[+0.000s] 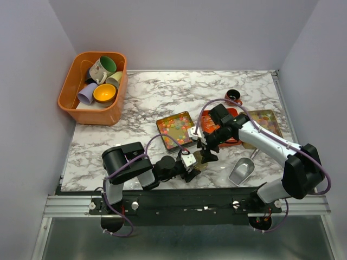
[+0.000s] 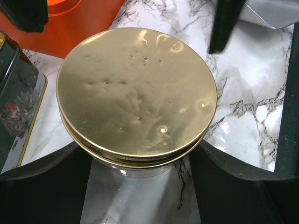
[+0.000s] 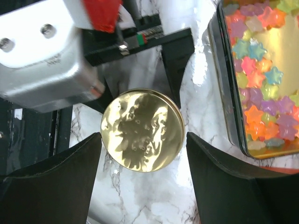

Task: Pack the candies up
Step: Screw the bottle lid onto the packing bottle.

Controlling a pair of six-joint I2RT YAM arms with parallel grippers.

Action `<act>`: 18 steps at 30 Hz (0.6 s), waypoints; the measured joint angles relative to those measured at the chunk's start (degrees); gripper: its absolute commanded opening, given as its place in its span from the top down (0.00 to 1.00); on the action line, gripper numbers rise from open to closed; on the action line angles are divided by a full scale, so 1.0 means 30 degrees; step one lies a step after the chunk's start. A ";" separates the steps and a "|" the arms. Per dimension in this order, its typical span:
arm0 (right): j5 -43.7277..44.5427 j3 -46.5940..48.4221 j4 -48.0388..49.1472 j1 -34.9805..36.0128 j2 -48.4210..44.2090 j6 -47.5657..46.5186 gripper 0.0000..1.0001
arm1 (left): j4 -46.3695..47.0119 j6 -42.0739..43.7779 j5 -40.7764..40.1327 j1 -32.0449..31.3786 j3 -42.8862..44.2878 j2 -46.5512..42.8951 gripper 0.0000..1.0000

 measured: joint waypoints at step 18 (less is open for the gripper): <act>-0.0474 -0.0984 0.0656 0.0882 0.0925 -0.1472 0.22 | -0.0080 -0.0095 -0.0036 0.0000 0.0036 0.0000 0.26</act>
